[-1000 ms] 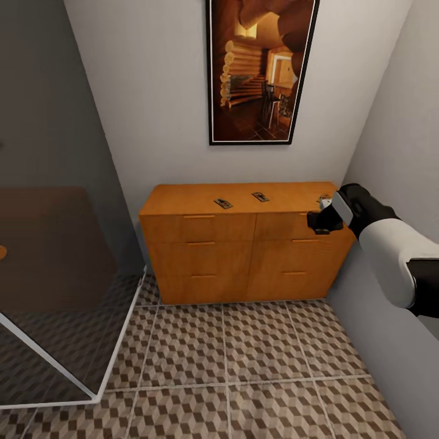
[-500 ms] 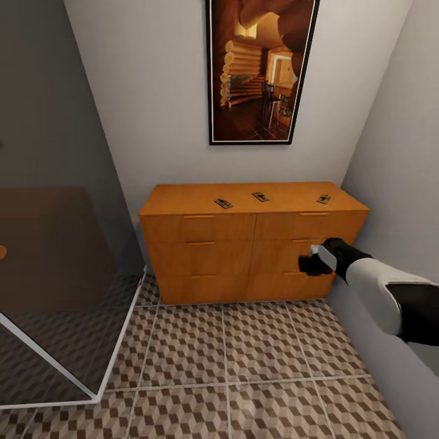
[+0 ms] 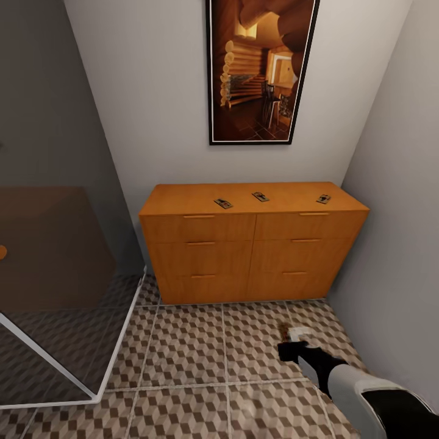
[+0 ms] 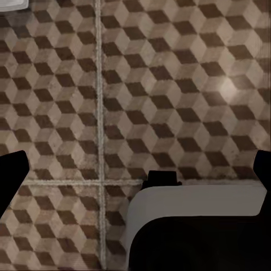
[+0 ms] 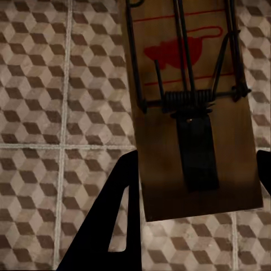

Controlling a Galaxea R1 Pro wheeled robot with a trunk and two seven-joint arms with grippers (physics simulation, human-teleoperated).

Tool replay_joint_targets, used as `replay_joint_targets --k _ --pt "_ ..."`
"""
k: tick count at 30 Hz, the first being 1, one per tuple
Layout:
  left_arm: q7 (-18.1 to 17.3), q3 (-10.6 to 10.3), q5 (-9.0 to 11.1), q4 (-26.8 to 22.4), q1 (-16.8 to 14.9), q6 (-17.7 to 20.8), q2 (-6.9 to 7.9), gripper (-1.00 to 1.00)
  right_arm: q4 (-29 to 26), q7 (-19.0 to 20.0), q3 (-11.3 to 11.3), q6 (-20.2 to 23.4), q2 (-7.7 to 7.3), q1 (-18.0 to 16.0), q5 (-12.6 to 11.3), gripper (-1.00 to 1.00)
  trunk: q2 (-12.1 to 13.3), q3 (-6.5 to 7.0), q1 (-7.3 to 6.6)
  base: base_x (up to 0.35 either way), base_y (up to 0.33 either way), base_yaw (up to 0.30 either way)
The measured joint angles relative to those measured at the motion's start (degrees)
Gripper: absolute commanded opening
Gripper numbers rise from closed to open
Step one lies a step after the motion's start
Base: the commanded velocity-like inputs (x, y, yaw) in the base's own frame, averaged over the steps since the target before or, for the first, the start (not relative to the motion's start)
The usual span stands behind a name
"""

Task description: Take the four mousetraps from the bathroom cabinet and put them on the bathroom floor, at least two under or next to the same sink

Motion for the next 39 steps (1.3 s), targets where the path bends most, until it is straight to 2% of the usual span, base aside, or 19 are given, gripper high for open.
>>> replay_joint_targets --k 1,3,4,5,6,8,9,12,13,16,20,25,30,32,33,36,39 --pt "-0.06 0.04 0.02 -1.58 0.00 2.17 -0.07 1.00 -0.03 -0.01 0.01 -1.61 0.31 1.47 0.61 -1.00 0.00 0.00 0.00 0.000 0.000 0.000" --pt "-0.22 0.00 0.00 -9.36 -0.02 11.56 -0.25 1.00 -0.10 0.07 0.05 -7.82 1.27 6.61 2.43 -1.00 0.00 0.00 0.00 0.000 0.000 0.000" --pt "-0.25 0.06 0.04 -11.73 0.00 14.09 -0.28 1.00 -0.11 0.10 0.04 -9.43 1.50 7.64 2.76 -1.00 0.00 0.00 0.00 0.000 0.000 0.000" --pt "-0.31 0.07 0.02 -16.20 -0.01 18.88 -0.33 1.00 -0.09 0.12 0.07 -12.33 1.85 9.65 3.19 -1.00 0.00 0.00 0.00 0.000 0.000 0.000" --pt "-0.34 0.10 0.05 -18.61 0.00 21.28 -0.36 1.00 -0.10 0.13 0.05 -13.75 2.01 10.70 3.39 -1.00 0.00 0.00 0.00 0.000 0.000 0.000" --pt "-0.39 0.08 0.04 -27.43 -0.02 29.42 -0.65 1.00 -0.08 0.14 0.06 -18.50 2.41 13.97 3.84 -1.00 0.00 0.00 0.00 0.000 0.000 0.000" --pt "-0.38 0.05 0.08 -29.71 -0.01 31.12 -0.79 1.00 -0.09 0.14 0.04 -19.57 2.48 14.68 3.91 -1.00 0.00 0.00 0.00 0.000 0.000 0.000" --pt "-0.12 -0.11 0.07 -41.87 -0.12 41.00 -2.19 1.00 -0.09 0.22 0.04 -24.47 2.65 17.45 4.13 -1.00 0.00 0.01 0.00 0.000 0.000 0.000" --pt "-0.09 -0.12 0.09 -44.04 -0.17 42.90 -2.40 1.00 -0.10 0.24 0.03 -25.12 2.67 17.78 4.15 -1.00 0.00 0.01 0.00 0.000 0.000 0.000" --pt "0.02 -0.21 -0.04 -56.62 -0.71 54.74 -4.15 1.00 -0.08 0.29 0.03 -28.60 2.71 19.07 4.22 -1.00 0.00 0.01 0.00 0.000 0.000 0.000" --pt "0.09 -0.24 -0.21 -66.85 -3.08 63.78 -6.02 1.00 -0.03 0.30 0.03 -32.99 2.67 19.99 4.28 -1.00 0.00 0.01 0.00 0.000 0.000 0.000" --pt "0.20 -0.26 -0.18 -71.29 -9.50 68.52 -6.79 1.00 -0.01 0.28 0.01 -40.16 2.27 21.55 4.40 -1.00 0.00 0.01 0.00 0.000 0.000 0.000" --pt "0.39 -0.26 -0.17 -70.40 -16.28 73.20 -6.85 1.00 0.00 0.02 0.02 -48.05 1.77 23.93 4.52 -1.00 0.00 0.01 0.00 0.000 0.000 0.000" --pt "0.47 -0.20 -0.20 -66.71 -20.75 74.11 -6.65 1.00 0.00 -0.17 -0.02 -50.97 1.67 24.48 4.54 -1.00 0.00 0.01 0.00 0.000 0.000 0.000" --pt "0.48 -0.16 -0.20 -65.34 -22.10 74.25 -6.53 1.00 0.00 -0.20 -0.02 -51.44 1.65 24.56 4.55 -1.00 0.00 0.01 0.00 0.000 0.000 0.000" --pt "0.57 0.01 -0.28 -58.11 -28.87 74.56 -5.62 1.00 0.00 -0.29 0.01 -52.66 1.60 24.77 4.57 -1.00 0.00 0.01 0.00 0.000 0.000 0.000" --pt "0.65 0.08 -0.27 -54.06 -33.66 74.65 -5.16 1.00 0.00 -0.27 0.00 -53.13 1.58 24.84 4.57 -1.00 0.00 0.01 0.00 0.000 0.000 0.000"
